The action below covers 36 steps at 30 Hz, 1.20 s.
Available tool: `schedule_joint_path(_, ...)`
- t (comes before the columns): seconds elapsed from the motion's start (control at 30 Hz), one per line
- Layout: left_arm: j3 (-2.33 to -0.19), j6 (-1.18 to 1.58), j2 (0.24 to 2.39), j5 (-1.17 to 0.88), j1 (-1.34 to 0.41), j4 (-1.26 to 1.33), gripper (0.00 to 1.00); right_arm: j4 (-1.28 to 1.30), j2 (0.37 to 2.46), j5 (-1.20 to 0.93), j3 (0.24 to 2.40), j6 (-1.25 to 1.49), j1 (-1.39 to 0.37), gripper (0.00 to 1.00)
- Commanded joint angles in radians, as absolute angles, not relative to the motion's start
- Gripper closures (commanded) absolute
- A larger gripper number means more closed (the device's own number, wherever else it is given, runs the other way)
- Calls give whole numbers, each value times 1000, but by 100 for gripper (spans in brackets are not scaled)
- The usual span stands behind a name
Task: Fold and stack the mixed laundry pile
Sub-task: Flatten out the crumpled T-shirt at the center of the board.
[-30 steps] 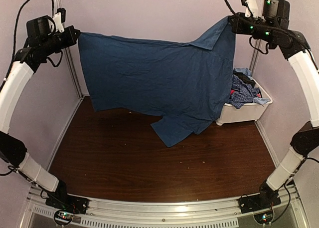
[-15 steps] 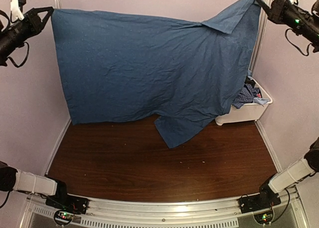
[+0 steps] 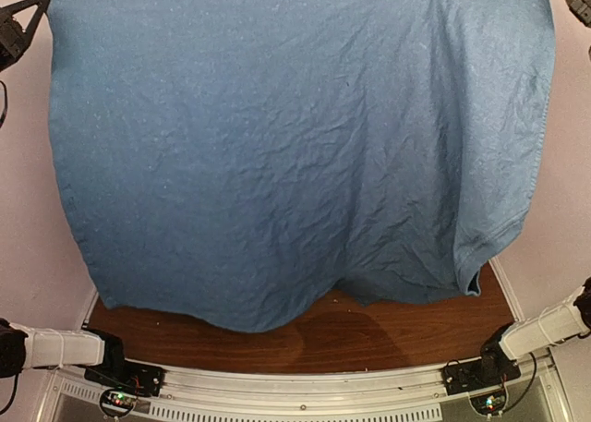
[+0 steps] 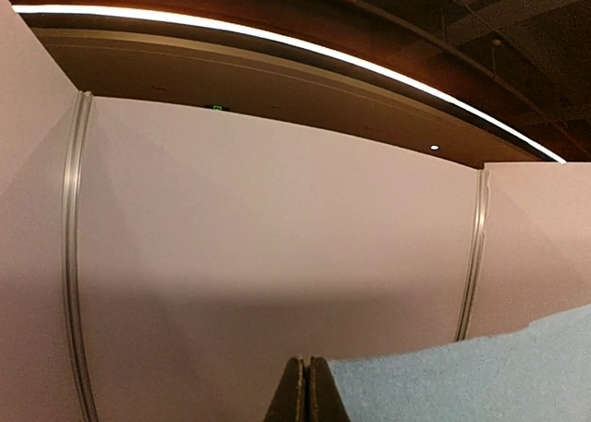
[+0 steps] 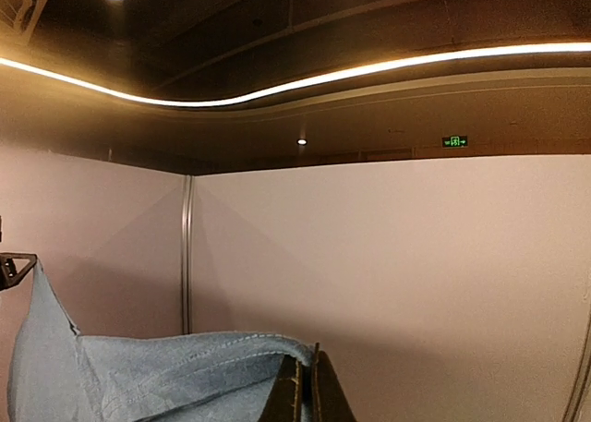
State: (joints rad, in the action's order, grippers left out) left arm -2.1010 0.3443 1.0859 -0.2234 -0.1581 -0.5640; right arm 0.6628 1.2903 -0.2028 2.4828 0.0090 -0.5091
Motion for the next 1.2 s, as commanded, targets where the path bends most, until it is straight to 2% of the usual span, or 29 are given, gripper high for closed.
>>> schedule_joint_path(0.0,-1899,366,1115,-54,-152,-573,100,673,1420,-45,2397,-70,-509,100)
schedule_joint_path(0.27,-1405,375,1162,158,-150,-360,100,566,1662,-5,2144,-176,-504,100)
schedule_joint_path(0.33,-1335,385,1229,209,-135,-299,100,572,1814,16,2211,-184,-494,100)
schedule_joint_path(0.4,-1325,380,1364,258,-116,-258,100,619,2011,88,2387,-184,-490,99)
schedule_joint_path(0.47,-1383,353,1518,285,-101,-255,99,690,2209,134,2633,-182,-484,67)
schedule_joint_path(0.5,-1458,352,1608,287,-88,-302,90,699,2262,139,2700,-168,-481,56)
schedule_joint_path(0.53,-1539,359,1691,281,-74,-363,79,670,2274,143,2702,-148,-476,36)
schedule_joint_path(0.57,-1606,360,1760,275,-63,-405,63,642,2262,143,2656,-129,-474,17)
schedule_joint_path(0.6,-1659,371,1806,275,-54,-441,49,618,2237,133,2602,-113,-472,3)
schedule_joint_path(0.63,-1683,375,1830,272,-52,-452,34,591,2204,121,2545,-104,-472,1)
schedule_joint_path(0.67,-1685,369,1836,264,-51,-442,27,570,2168,103,2482,-102,-472,0)
schedule_joint_path(0.7,-1680,368,1835,269,-51,-437,25,560,2129,90,2434,-101,-472,0)
schedule_joint_path(0.87,-1596,373,1794,247,-51,-414,24,609,2051,22,2311,-73,-472,0)
schedule_joint_path(1.03,-1415,366,1738,48,-52,-310,28,611,1967,-117,2086,-14,-475,0)
schedule_joint_path(1.17,-1320,372,1774,-103,-62,-221,33,577,1921,-170,1889,39,-478,5)
